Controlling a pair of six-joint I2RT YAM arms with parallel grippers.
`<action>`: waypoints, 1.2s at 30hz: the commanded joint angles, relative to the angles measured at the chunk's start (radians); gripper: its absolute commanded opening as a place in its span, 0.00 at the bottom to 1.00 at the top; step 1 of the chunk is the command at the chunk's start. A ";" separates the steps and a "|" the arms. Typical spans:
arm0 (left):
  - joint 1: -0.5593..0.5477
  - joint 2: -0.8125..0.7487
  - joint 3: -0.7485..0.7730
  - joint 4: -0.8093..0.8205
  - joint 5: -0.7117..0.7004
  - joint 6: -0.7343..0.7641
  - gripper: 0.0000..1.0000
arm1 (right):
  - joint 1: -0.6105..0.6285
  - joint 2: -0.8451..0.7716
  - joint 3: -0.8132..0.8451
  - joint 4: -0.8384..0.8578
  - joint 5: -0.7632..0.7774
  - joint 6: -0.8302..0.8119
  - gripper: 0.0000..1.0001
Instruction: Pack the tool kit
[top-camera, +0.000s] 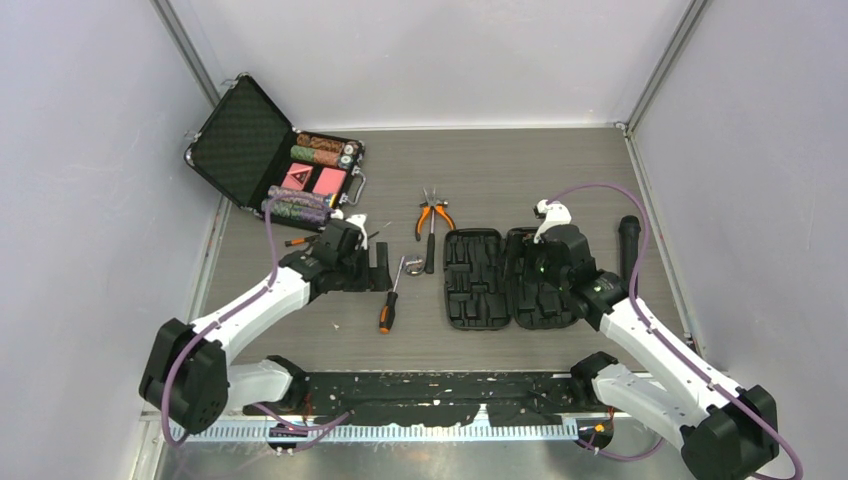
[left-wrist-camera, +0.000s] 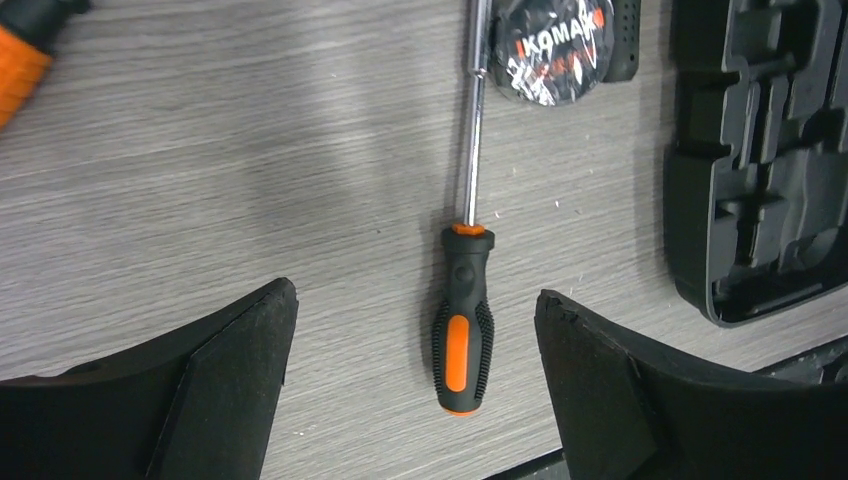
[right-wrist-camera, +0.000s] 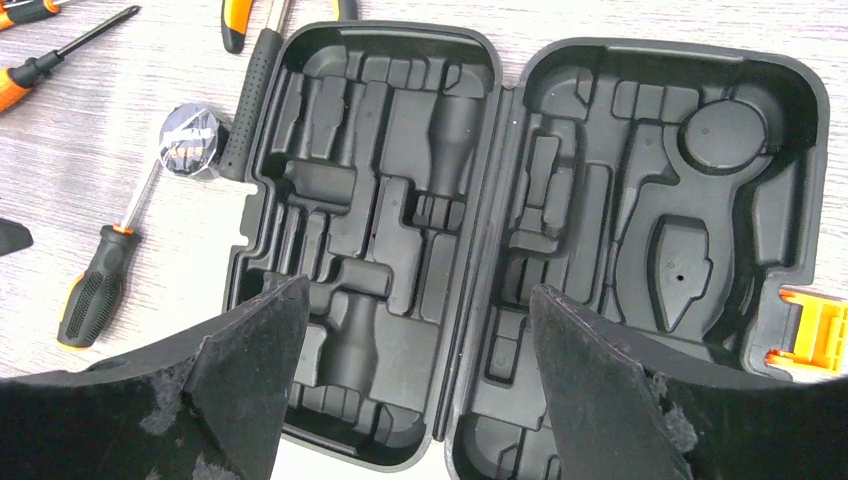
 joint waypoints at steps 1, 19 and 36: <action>-0.049 0.028 0.047 0.031 0.012 -0.005 0.88 | -0.003 0.006 0.035 0.009 0.015 -0.013 0.86; -0.188 0.209 0.111 -0.045 -0.043 -0.006 0.59 | -0.002 -0.035 -0.003 0.006 0.014 -0.029 0.86; -0.206 0.350 0.138 -0.093 -0.136 0.026 0.14 | -0.003 -0.013 -0.014 0.020 0.007 -0.026 0.86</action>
